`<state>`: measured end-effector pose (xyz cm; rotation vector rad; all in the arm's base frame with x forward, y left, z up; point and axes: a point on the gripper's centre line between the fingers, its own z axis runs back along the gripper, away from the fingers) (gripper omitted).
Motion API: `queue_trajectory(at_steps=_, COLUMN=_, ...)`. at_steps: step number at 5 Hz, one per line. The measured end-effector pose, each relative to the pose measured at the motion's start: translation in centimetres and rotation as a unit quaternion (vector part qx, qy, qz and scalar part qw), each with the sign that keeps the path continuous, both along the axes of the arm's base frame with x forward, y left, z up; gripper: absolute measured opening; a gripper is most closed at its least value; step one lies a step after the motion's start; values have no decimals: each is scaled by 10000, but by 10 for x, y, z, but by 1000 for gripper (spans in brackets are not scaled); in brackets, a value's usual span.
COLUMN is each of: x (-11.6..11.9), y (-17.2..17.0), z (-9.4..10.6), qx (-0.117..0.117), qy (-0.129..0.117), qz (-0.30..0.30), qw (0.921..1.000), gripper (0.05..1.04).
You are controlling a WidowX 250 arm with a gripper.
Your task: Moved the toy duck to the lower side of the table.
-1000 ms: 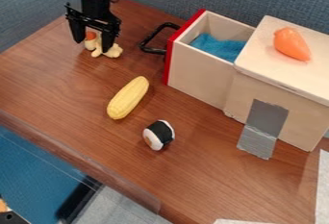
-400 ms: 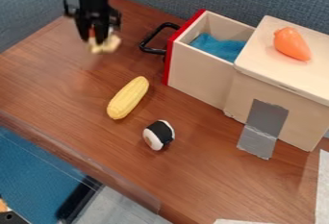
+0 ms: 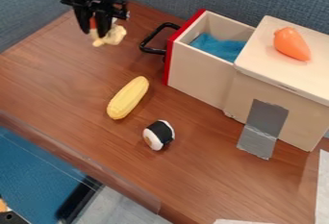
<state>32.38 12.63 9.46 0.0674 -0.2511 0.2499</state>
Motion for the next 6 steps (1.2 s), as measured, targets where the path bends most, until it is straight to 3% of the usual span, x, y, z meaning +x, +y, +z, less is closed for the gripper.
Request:
queue_trajectory(at_steps=1, x=-25, y=-6, z=-8, qx=-128, qy=-78, qz=83, qw=9999, gripper=330)
queue_trajectory(at_steps=3, x=-76, y=9, z=-43, qx=-411, qy=-12, qz=484, qw=9980, gripper=330)
queue_trajectory(at_steps=4, x=-91, y=15, z=-52, qx=-518, qy=13, qz=714, qw=9961, gripper=386)
queue_trajectory(at_steps=6, x=-97, y=17, z=-53, qx=-501, qy=194, qz=937, qw=9941, gripper=948)
